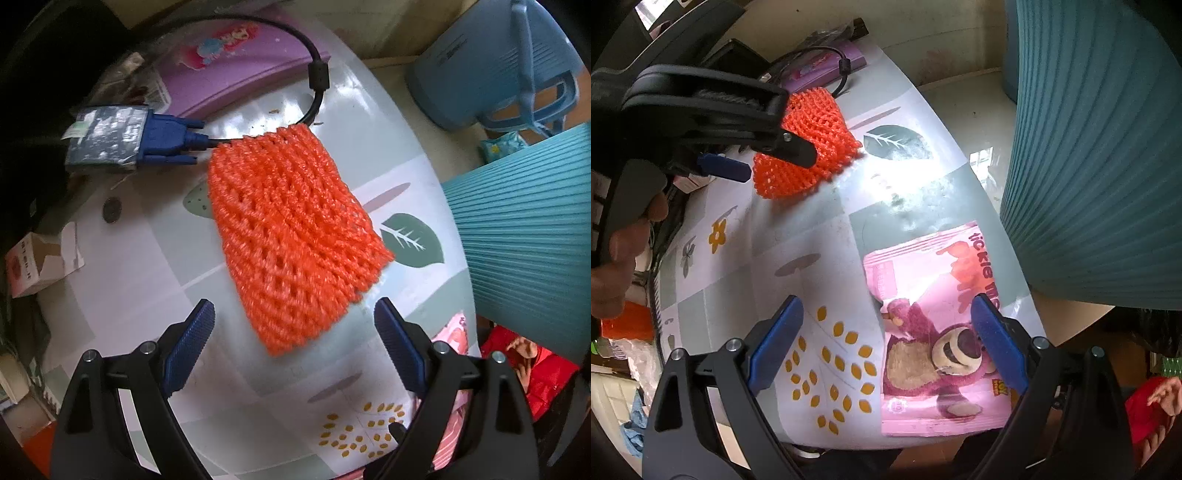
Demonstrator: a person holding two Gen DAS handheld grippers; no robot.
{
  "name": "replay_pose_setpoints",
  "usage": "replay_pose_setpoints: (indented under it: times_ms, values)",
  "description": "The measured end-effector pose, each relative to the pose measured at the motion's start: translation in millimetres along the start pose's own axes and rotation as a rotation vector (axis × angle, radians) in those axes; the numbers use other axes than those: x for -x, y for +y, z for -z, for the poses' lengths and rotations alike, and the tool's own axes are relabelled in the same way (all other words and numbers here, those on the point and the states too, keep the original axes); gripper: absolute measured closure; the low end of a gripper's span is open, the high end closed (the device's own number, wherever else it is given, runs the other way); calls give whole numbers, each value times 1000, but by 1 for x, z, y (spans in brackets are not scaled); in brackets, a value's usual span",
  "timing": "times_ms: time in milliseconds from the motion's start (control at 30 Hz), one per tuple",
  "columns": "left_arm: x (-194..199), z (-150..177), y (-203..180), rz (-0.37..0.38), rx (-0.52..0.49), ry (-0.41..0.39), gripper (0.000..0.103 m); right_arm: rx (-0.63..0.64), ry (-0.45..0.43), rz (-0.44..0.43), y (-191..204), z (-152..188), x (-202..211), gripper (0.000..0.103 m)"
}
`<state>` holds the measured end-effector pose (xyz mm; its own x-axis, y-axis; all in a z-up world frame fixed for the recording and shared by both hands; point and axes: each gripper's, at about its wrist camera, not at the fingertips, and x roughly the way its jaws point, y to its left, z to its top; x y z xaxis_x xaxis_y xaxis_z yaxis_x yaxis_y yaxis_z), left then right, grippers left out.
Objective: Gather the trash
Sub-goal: 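Grasp the orange foam net with the left gripper while the right gripper grasps the pink wrapper, then lift the net and wrapper and carry both over the trash bin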
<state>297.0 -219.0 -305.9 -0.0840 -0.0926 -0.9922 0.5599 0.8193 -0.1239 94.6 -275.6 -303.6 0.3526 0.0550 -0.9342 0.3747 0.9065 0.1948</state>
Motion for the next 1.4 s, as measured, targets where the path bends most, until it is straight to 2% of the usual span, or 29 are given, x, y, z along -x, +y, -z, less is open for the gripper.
replay_pose_setpoints:
  times_ms: [167,233,300,467,633,667,767,833,900,1033,1200,1400]
  values:
    - [-13,-11,-5,-23,-3,30,17,40,-20,32,5,1,-4,12]
    - [-18,-12,-8,-29,-1,40,17,32,-30,37,4,2,-3,15]
    - [-21,-11,-10,-37,-5,39,17,22,-36,35,2,3,-2,21]
    - [-26,-12,-18,-72,-16,31,17,27,-49,46,-7,-3,1,53]
    - [-29,-12,-27,-91,-24,18,19,38,-60,21,-8,-4,2,56]
    - [-29,-11,-28,-93,-25,12,21,43,-64,13,-6,-4,2,60]
    - [-26,-11,-32,-96,-36,-13,35,56,-65,-2,0,-5,2,68]
    - [-23,-13,-34,-94,-42,-30,51,57,-64,-9,1,-5,2,70]
    - [-20,-13,-31,-89,-41,-37,61,55,-65,-19,1,-6,3,72]
    - [-18,-12,-30,-77,-44,-47,78,68,-69,-38,4,-6,6,83]
    - [-15,-5,-25,-69,-43,-63,84,60,-81,-53,1,-5,9,85]
    - [-12,2,-17,-59,-27,-71,86,55,-102,-59,0,-7,17,88]
